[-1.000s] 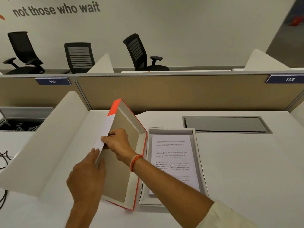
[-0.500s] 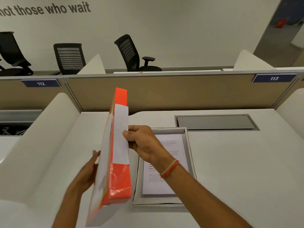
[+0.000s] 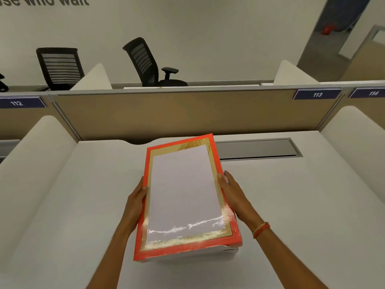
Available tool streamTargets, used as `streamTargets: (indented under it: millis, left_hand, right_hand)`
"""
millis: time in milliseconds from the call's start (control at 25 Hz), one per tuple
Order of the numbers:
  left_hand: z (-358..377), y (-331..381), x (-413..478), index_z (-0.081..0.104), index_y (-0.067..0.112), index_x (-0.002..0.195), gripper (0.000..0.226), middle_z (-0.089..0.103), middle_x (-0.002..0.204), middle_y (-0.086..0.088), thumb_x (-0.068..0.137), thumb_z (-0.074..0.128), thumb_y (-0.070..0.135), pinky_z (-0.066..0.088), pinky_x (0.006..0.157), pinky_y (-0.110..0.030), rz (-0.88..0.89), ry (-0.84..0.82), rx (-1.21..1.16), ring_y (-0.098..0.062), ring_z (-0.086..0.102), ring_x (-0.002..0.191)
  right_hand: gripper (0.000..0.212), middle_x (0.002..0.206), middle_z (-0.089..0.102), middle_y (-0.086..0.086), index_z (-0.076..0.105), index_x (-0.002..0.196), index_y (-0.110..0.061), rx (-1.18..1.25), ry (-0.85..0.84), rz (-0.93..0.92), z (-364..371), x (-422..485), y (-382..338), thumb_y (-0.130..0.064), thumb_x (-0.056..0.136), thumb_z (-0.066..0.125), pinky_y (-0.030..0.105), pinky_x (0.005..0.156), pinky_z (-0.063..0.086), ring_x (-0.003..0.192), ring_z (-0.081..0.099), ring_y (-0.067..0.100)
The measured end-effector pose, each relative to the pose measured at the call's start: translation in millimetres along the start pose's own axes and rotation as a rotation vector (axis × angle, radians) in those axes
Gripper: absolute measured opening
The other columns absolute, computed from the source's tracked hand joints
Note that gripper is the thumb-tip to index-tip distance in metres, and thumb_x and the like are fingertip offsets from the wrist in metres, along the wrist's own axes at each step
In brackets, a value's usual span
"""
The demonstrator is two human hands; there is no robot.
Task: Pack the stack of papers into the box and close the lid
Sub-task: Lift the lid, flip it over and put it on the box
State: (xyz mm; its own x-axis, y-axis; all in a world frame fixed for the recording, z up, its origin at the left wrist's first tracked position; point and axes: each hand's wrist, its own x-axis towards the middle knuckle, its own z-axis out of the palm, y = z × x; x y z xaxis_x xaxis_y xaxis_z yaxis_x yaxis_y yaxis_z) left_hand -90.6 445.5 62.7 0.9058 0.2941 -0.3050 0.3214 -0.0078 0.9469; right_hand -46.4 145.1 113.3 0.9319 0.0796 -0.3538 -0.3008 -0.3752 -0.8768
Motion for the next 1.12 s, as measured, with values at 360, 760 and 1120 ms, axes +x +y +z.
streamTargets:
  millis: [360,760,1120]
  left_hand:
    - [34,-14,15,0.059,0.04,0.115,0.031,0.068,0.098,0.002,0.098,0.036,0.052,0.059,0.083,-0.04,0.128,0.063,0.327,-0.018,0.069,0.086]
    - [34,-39,18,0.037,0.021,0.149,0.051,0.06,0.109,-0.015,0.103,0.034,0.04,0.054,0.095,-0.049,0.118,0.124,0.496,-0.026,0.062,0.095]
    - [44,-38,22,0.049,0.011,0.139,0.045,0.061,0.102,-0.023,0.104,0.035,0.035,0.055,0.092,-0.052,0.109,0.159,0.475,-0.03,0.063,0.088]
  right_hand:
    - [0.06,0.138,0.046,0.009,0.017,0.151,-0.034,-0.137,0.104,0.023,7,13,55,-0.059,0.096,0.02,0.043,0.1,0.043,0.109,0.048,0.019]
    - [0.059,0.134,0.047,0.006,0.02,0.15,-0.031,-0.202,0.112,0.035,20,26,76,-0.056,0.097,0.023,0.045,0.101,0.045,0.119,0.05,0.024]
    - [0.055,0.13,0.047,0.011,0.027,0.148,-0.025,-0.241,0.169,0.049,23,33,85,-0.051,0.099,0.023,0.045,0.1,0.047,0.114,0.053,0.027]
